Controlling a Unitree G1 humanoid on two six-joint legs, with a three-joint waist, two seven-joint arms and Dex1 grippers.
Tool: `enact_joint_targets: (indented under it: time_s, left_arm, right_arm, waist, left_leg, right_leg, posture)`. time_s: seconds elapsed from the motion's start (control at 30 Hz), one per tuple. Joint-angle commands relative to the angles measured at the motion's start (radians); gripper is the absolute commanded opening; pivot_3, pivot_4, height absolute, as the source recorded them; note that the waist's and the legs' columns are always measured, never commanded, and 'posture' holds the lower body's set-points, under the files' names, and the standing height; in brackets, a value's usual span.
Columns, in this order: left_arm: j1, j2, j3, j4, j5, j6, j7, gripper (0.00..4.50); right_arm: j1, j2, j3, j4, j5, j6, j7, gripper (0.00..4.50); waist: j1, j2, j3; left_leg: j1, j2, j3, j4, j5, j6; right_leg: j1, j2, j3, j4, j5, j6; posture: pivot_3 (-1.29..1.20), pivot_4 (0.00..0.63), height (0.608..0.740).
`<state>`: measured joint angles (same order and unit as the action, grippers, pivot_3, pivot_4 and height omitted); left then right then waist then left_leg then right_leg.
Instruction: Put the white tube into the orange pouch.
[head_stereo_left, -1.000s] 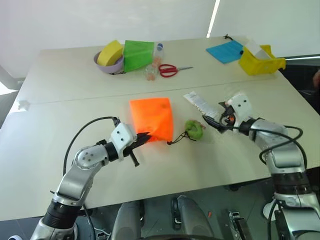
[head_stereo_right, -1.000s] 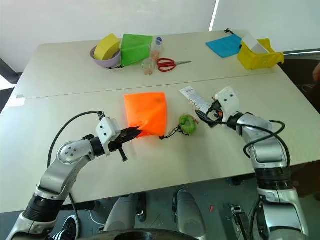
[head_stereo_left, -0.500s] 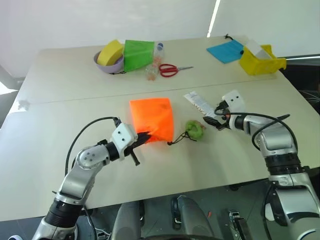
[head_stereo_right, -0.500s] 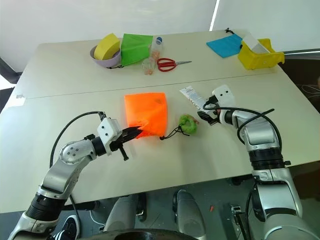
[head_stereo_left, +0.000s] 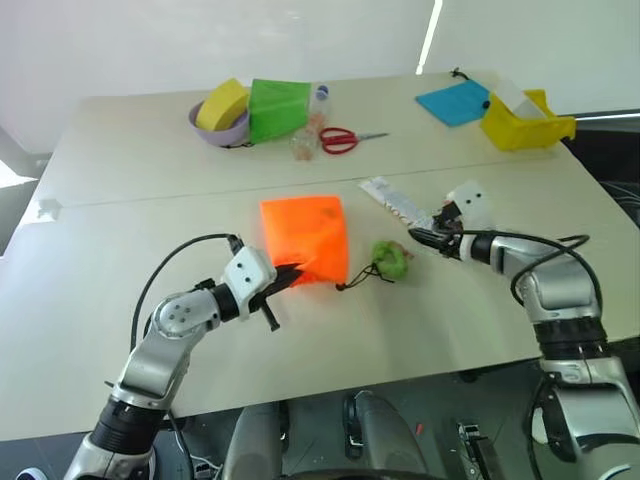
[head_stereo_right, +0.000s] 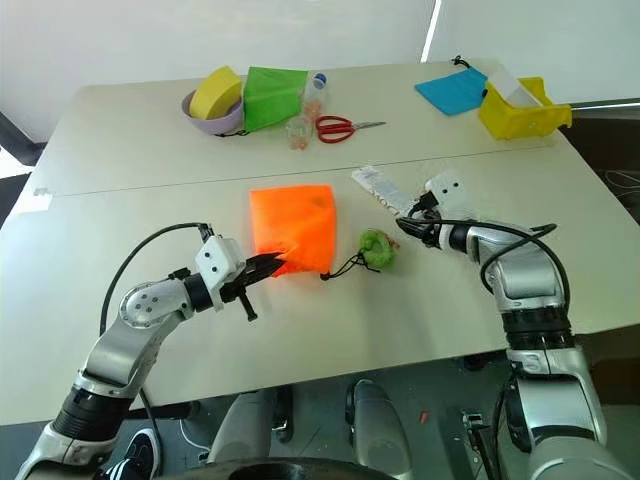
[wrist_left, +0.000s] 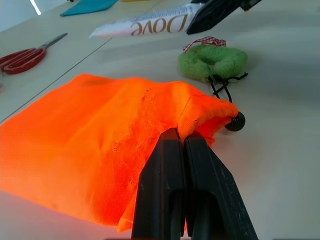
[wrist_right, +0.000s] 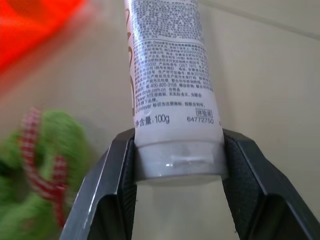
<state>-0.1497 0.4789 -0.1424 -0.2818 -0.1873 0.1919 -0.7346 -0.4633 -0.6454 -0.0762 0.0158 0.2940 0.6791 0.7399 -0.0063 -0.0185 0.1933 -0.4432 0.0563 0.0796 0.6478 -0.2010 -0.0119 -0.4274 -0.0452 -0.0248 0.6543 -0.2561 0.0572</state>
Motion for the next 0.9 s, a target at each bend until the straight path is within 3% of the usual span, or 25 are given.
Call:
enact_joint_targets:
  time_s: [0.03,0.2,0.37,0.7,0.9]
  left_arm:
    - [-0.003,0.008,0.012,-0.019,-0.004,-0.021,-0.006,0.00]
    - [-0.009,0.017,0.024,-0.011,-0.013,-0.021,-0.013,0.00]
    - [-0.022,0.033,0.021,-0.010,-0.011,-0.022,-0.038,0.00]
    - [-0.049,0.094,0.020,-0.013,-0.007,-0.026,-0.098,0.00]
    - [-0.041,0.107,0.019,-0.016,-0.004,-0.030,-0.105,0.00]
  right_arm:
    - [0.108,-0.089,-0.084,-0.226,0.135,0.020,0.147,1.80]
    - [0.379,-0.210,-0.183,-0.537,0.375,0.126,0.326,1.80]
    - [0.537,-0.288,-0.137,-0.631,0.337,0.079,0.357,1.80]
    - [0.435,-0.104,0.111,-0.579,0.144,-0.002,0.093,1.80]
    - [0.406,-0.027,0.141,-0.583,0.140,0.063,-0.004,1.80]
  waist:
    - [0.005,0.000,0.000]
    - [0.012,0.000,0.000]
    - [0.013,0.000,-0.001]
    - [0.010,0.000,-0.001]
    - [0.019,0.000,-0.001]
  left_leg:
    - [0.000,0.000,0.000,0.000,0.000,0.000]
    - [0.000,0.002,0.000,-0.001,-0.001,0.001]
    - [0.001,0.003,0.000,0.000,-0.001,0.000]
    - [0.001,0.007,0.001,0.000,-0.003,-0.003]
    - [-0.001,0.007,0.003,-0.002,-0.002,0.000]
  right_leg:
    - [0.000,0.000,0.000,-0.001,0.000,0.000]
    - [0.001,-0.001,0.000,-0.003,-0.001,-0.001]
    - [0.001,-0.001,-0.001,-0.004,-0.001,-0.002]
    - [-0.001,-0.002,-0.005,-0.007,0.002,-0.006]
    - [-0.002,-0.003,-0.005,-0.008,0.002,-0.006]
  posture:
    - [0.00,0.150,0.740]
    - [0.00,0.150,0.740]
    - [0.00,0.150,0.740]
    - [0.00,0.150,0.740]
    - [0.00,0.150,0.740]
